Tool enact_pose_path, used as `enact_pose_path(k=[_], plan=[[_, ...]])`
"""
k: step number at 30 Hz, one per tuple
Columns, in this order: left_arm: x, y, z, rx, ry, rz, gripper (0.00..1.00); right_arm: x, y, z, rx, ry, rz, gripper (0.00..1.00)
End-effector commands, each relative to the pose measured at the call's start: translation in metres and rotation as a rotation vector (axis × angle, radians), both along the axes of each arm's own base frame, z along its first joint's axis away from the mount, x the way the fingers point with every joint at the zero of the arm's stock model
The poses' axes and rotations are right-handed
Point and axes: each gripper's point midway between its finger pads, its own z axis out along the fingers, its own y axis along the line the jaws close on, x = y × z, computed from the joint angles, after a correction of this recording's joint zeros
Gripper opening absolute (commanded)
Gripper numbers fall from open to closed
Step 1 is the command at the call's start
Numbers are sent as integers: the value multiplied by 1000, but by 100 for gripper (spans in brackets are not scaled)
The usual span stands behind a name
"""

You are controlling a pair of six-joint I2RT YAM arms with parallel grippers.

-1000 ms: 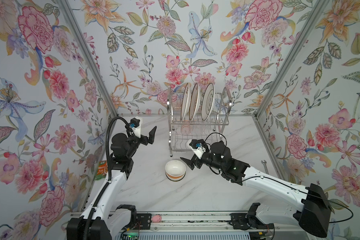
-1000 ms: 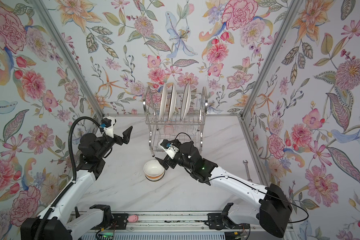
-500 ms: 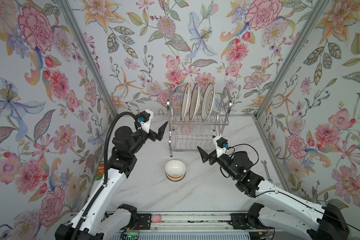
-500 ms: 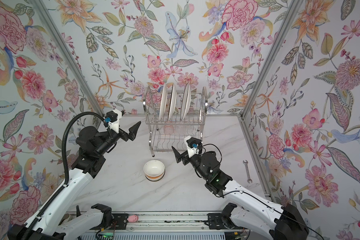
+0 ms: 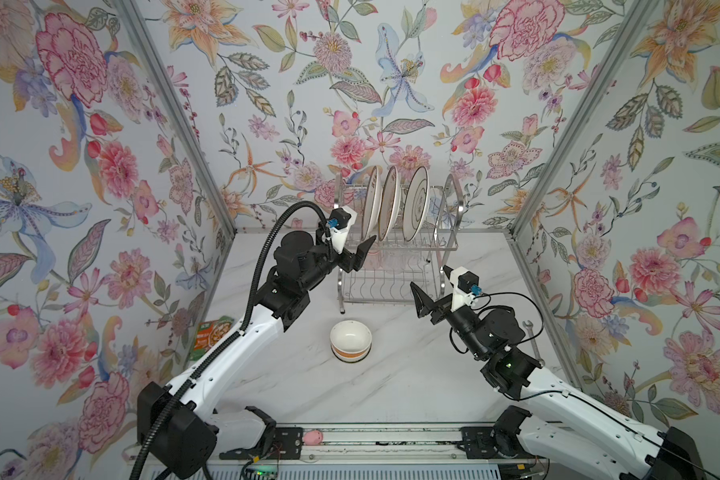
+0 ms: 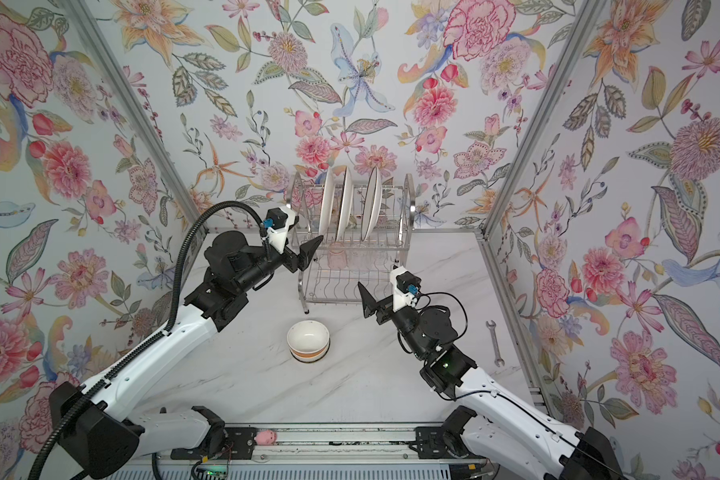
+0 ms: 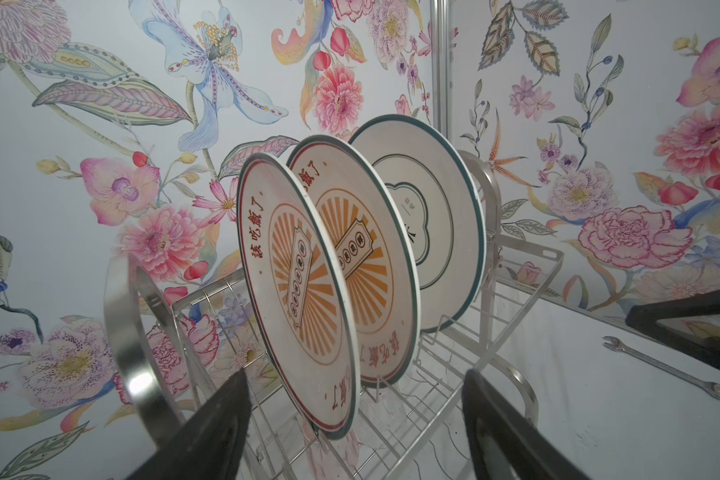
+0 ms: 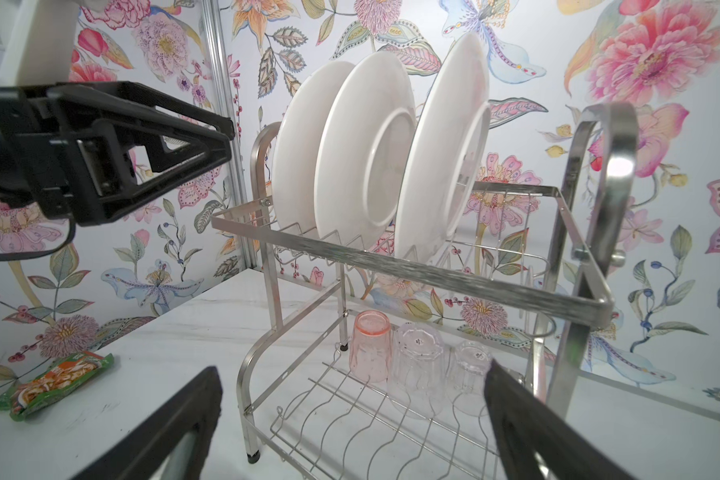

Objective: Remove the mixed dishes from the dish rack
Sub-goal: 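Reach the left gripper to the nearest printed plate while the right gripper draws back, then close the left gripper on the printed plate's rim in the rack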

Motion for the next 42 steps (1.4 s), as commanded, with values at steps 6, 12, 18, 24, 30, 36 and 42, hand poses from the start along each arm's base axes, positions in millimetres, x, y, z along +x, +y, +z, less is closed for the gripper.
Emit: enact_pose_path(k=[6,12,18,24,30,36,42], plan=[[28,-5,18,-92,-4,100,64,0,-9,15,52,-30,-1,99],[39,-14,18,-130,10,95,51,2,-14,18,58,-35,-10,99],[46,-18,14,-151,32,111,41,4,-17,18,64,-35,-13,99],[47,-20,11,-158,42,116,36,7,-17,18,66,-31,-9,99],[48,-24,4,-191,58,108,33,7,-13,17,67,-25,6,99],[49,-26,4,-191,59,104,28,8,-12,16,66,-20,12,99],[50,-28,-1,-186,68,103,27,13,-21,15,68,-19,-16,99]])
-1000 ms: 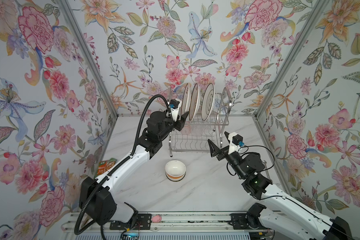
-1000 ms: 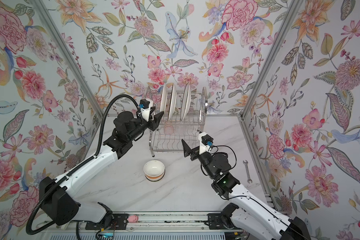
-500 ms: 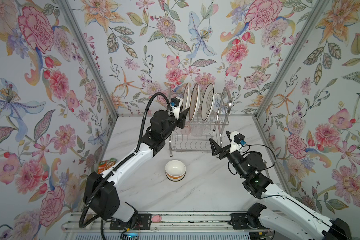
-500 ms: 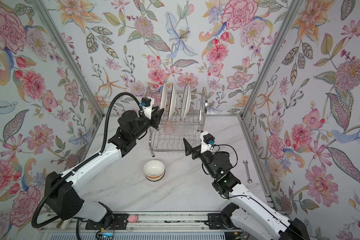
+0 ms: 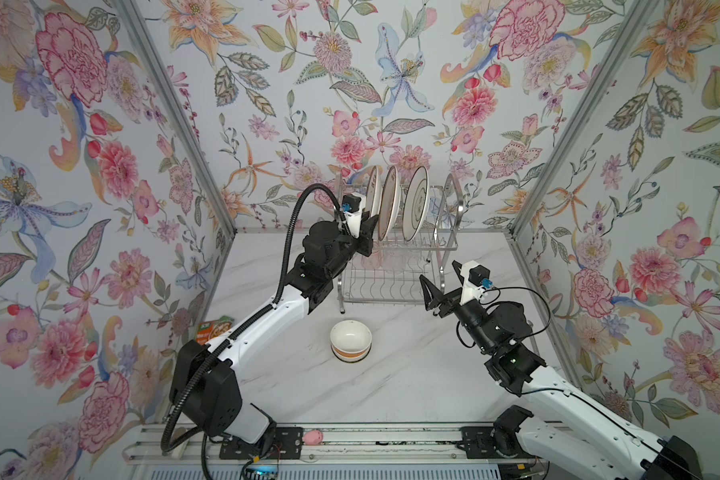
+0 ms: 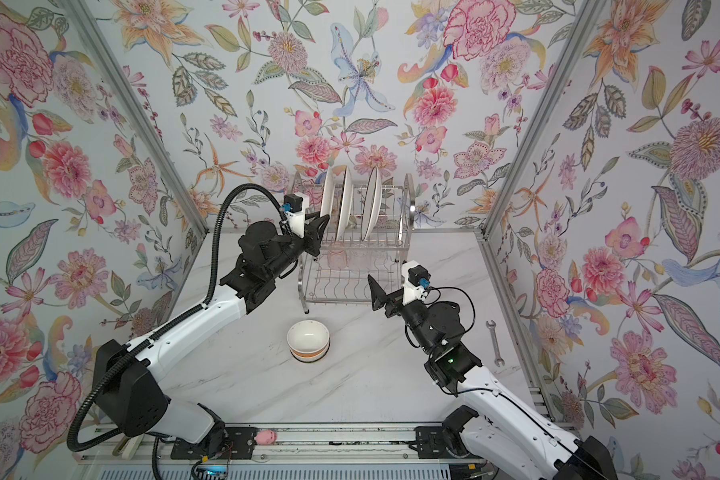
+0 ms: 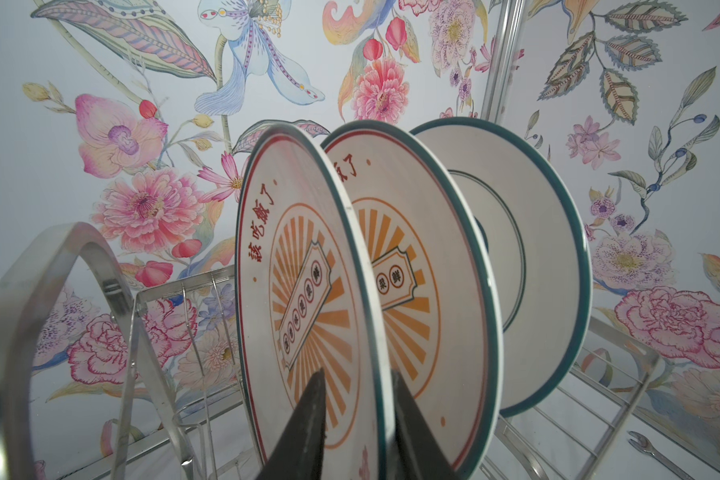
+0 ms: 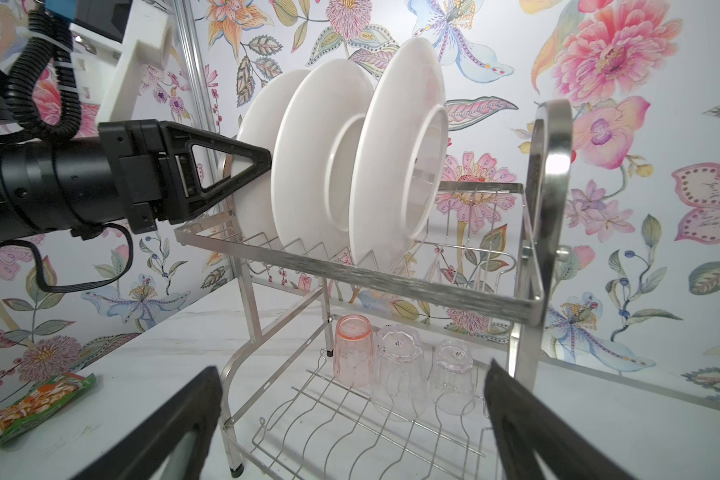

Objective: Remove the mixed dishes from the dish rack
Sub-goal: 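Close the left gripper on the printed plate's rim in the rack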

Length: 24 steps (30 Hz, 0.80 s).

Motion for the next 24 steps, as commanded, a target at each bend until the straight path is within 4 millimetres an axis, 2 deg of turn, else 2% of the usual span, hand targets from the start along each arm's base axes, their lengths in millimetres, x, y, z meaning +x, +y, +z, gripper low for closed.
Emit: enact_pose_path(k=[1,6,11,24], plan=[[0,-5,7,-26,-13,0,27,-2,0,13,36,-30,10,99],[1,-6,4,-21,-7,-1,27,-1,-2,14,39,-31,7,99],[2,-7,2,-18,-4,-7,21,-1,-3,14,45,-27,7,99],[1,-8,6,-31,-12,-9,14,-3,-8,17,45,-35,-5,99]])
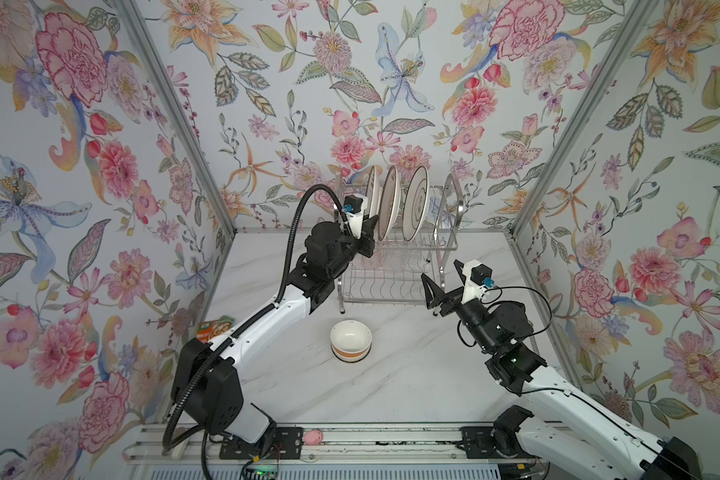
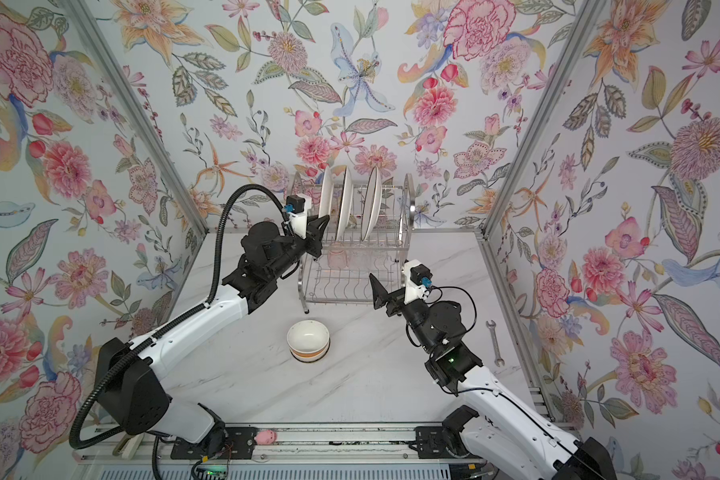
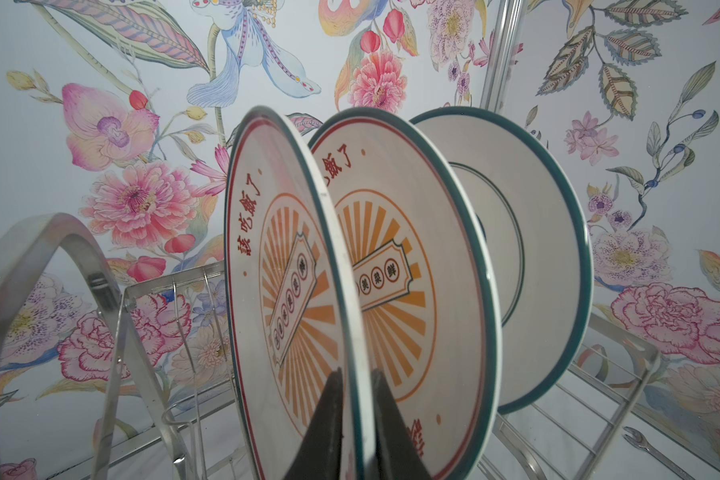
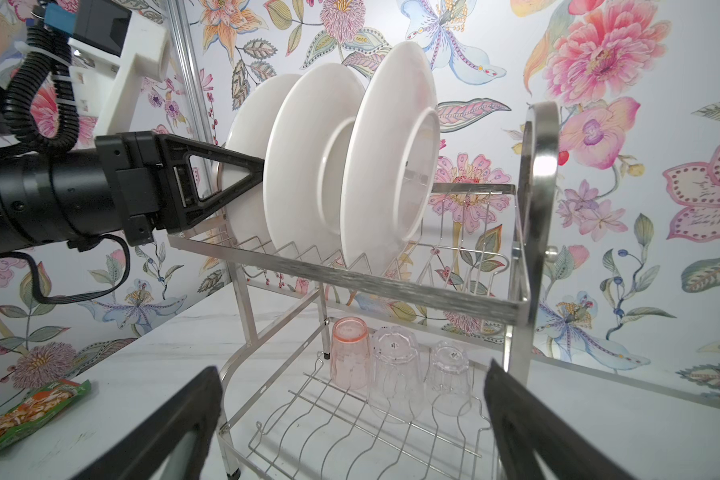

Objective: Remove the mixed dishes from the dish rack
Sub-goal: 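Close the left gripper on the printed plate's rim in the rack, then lift the printed plate up out of the rack with the left gripper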

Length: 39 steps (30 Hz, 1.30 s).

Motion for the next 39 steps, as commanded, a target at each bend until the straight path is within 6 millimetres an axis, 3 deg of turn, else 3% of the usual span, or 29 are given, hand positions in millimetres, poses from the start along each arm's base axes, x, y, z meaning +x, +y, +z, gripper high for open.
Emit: enact_pose_path(k=[1,18,26,39], plan=[[0,-4,12,-35,-26,0,13,-4,-5,15,34,-32,1,99],[-1,-2,18,-51,-50,3,0,-5,-8,13,29,-29,-7,99],[-3,-1,23,-56,-70,2,0,-5,-9,12,28,-29,-7,99],[-11,1,53,-87,-170,-12,0,-5,-9,11,32,-30,-7,99]])
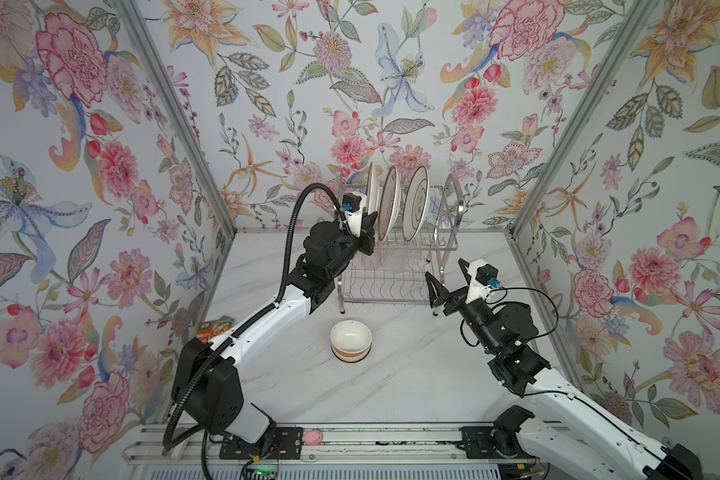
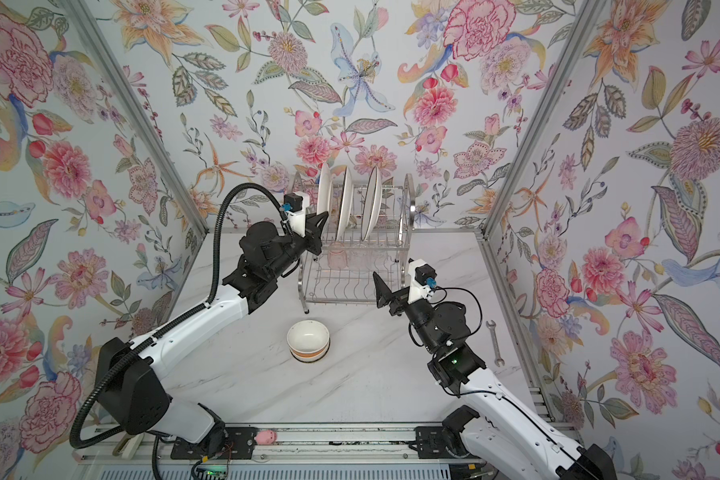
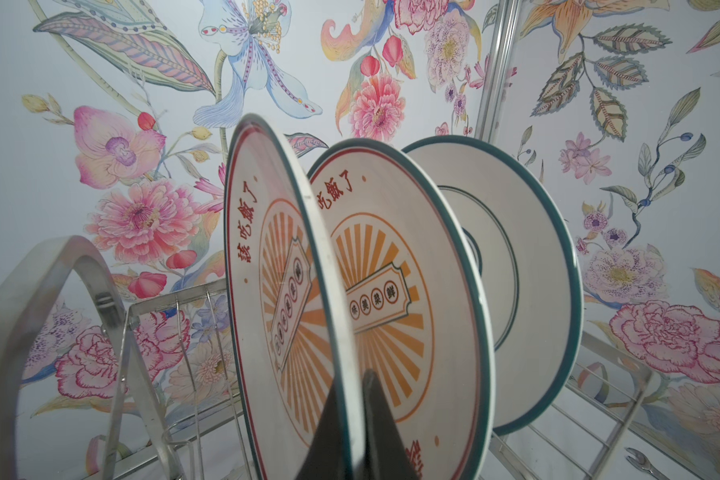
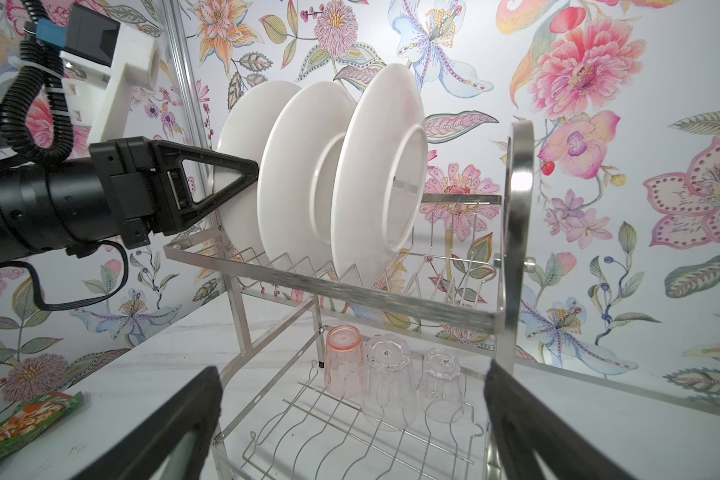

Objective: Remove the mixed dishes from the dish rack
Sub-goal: 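Lift the printed plate up out of the rack with the left gripper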

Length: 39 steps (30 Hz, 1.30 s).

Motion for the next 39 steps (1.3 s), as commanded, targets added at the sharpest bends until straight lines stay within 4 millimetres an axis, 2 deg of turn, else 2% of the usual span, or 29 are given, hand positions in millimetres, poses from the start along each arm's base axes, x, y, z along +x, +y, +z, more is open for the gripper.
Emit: enact_pose_path(k=[1,9,16,21,28,39], plan=[[-12,2,43,-52,-139,-10,0,-3,-2,4,21,-14,5,99],[-29,8,77,-65,-232,-24,0,-4,-3,5,28,-18,8,99],[-62,23,111,-83,-325,-51,0,-5,-1,7,39,-21,20,99],[-88,31,121,-72,-374,-93,0,-6,0,8,49,-18,33,99],[-126,38,107,2,-380,-174,0,-9,-1,12,95,17,49,99],[-196,64,55,239,-406,-254,0,-20,-8,1,194,198,70,99]])
